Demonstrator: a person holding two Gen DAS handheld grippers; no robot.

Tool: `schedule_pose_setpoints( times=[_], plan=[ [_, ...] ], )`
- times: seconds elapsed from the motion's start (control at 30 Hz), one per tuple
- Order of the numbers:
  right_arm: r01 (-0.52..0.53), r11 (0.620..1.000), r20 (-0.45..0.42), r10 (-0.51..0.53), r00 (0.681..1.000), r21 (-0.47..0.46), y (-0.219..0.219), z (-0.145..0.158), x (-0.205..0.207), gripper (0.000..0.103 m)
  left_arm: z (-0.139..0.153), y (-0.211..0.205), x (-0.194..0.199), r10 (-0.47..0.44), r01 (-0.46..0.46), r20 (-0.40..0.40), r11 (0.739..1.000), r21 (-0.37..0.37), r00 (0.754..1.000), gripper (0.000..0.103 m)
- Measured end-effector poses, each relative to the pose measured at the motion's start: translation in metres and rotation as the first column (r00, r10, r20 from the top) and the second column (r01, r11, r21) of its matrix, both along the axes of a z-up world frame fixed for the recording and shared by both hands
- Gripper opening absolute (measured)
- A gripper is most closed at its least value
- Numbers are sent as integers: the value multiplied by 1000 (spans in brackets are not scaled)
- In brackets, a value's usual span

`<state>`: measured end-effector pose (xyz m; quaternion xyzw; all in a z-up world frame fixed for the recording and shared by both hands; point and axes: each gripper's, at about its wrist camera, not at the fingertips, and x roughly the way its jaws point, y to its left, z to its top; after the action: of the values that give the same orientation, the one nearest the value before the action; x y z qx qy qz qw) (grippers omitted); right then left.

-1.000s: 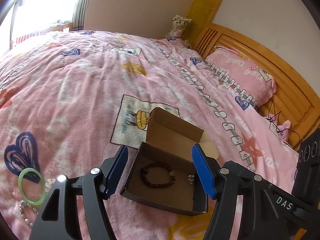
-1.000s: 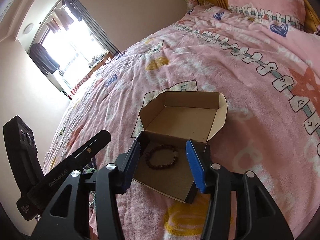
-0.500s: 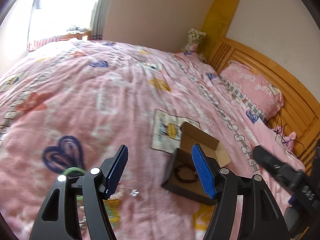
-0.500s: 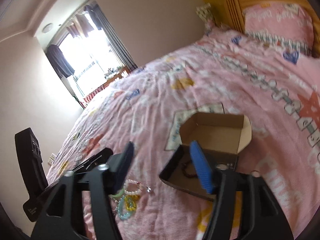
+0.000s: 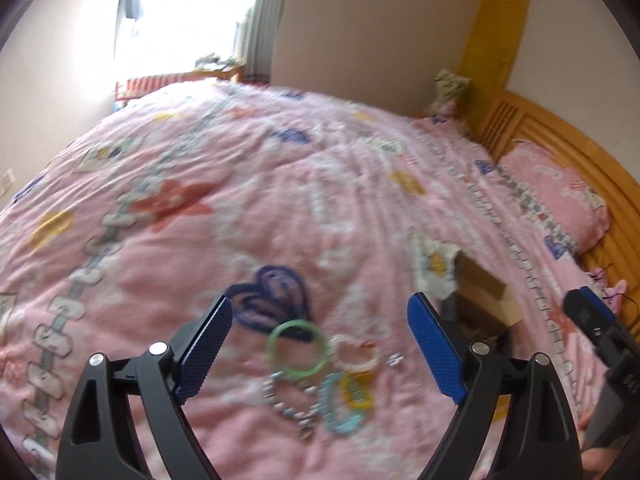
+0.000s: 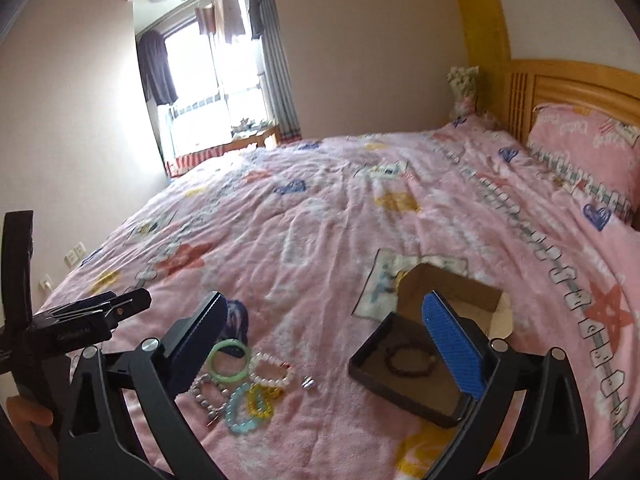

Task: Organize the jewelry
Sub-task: 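Move both tools back to the jewelry pile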

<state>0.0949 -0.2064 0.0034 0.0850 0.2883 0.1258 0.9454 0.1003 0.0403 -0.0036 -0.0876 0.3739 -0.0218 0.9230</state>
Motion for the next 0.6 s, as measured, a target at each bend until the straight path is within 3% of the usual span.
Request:
schedule_pose_setpoints(
  times=[0.17, 0.33, 0.47, 0.6],
  plan=[
    [-29, 998, -120, 36, 992, 57, 9, -21, 14, 96, -22, 31, 6, 27, -31, -99, 999, -36, 995, 88],
    [-104, 993, -205, 111, 972, 46, 33, -48, 27, 95, -42, 35, 11, 20, -21, -148, 1000, -2, 989, 88],
    [-122, 989, -292, 140, 946, 78, 45, -76, 35, 65, -57, 27, 19, -12, 15, -168, 1000, 14, 986, 85],
    [-127, 990, -363, 138, 921, 55, 54, -103, 45, 63, -76, 16, 31, -38, 47, -193, 998, 43, 981, 78]
  ],
)
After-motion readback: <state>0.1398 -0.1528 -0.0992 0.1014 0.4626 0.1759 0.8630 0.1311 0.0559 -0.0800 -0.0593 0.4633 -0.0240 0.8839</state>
